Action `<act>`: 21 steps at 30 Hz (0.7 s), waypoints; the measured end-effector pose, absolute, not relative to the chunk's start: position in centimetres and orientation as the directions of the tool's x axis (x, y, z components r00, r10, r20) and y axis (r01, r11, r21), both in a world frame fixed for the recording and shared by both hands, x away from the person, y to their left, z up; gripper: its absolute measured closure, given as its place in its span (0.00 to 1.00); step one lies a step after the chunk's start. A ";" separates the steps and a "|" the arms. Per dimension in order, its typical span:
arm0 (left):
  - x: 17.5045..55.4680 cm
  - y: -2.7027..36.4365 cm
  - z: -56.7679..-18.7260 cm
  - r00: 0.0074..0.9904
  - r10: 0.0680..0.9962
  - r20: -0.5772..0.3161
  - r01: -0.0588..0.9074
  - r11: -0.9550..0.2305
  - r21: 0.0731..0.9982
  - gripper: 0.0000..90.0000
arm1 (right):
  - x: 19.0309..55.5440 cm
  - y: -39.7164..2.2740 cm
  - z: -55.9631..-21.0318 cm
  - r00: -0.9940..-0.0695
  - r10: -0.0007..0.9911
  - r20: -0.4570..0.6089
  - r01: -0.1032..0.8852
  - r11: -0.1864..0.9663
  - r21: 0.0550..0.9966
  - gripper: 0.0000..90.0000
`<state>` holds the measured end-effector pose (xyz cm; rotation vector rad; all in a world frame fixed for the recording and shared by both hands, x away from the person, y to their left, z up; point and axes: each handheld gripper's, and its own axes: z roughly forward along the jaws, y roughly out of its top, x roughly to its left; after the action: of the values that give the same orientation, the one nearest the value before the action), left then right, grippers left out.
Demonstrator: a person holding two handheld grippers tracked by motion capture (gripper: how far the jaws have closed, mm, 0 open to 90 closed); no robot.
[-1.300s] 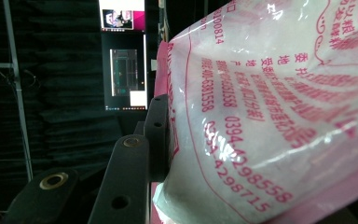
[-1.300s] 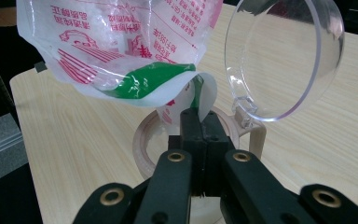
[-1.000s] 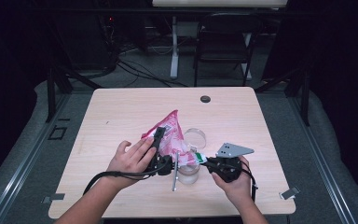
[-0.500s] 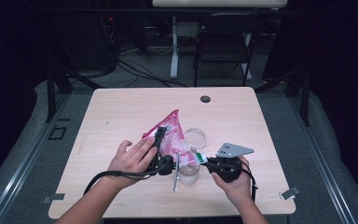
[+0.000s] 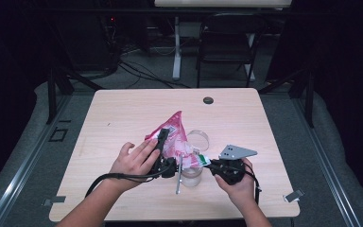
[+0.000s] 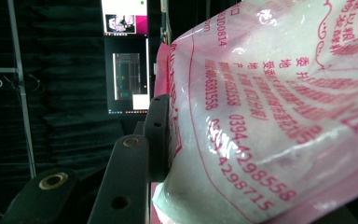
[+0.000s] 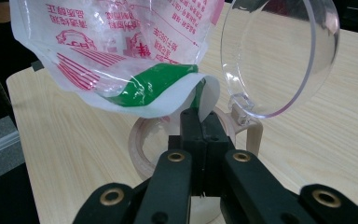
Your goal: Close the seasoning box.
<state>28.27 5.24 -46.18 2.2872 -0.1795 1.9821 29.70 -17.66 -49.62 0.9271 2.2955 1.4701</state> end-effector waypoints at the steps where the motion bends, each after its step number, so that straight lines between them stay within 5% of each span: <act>1: 28.3 5.2 -46.2 0.141 -0.015 0.990 -0.161 -0.987 0.008 0.76 | 29.7 -17.7 -49.6 -0.762 0.637 0.116 0.372 0.284 0.883 1.00; 21: 28.2 5.2 -46.2 0.133 -0.018 0.991 -0.176 -0.984 0.006 0.75 | 29.8 -17.6 -49.8 -0.763 0.636 0.115 0.374 0.289 0.881 1.00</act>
<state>28.21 5.24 -46.22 2.2702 -0.1949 1.9837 29.78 -17.60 -49.79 0.9263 2.3017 1.4641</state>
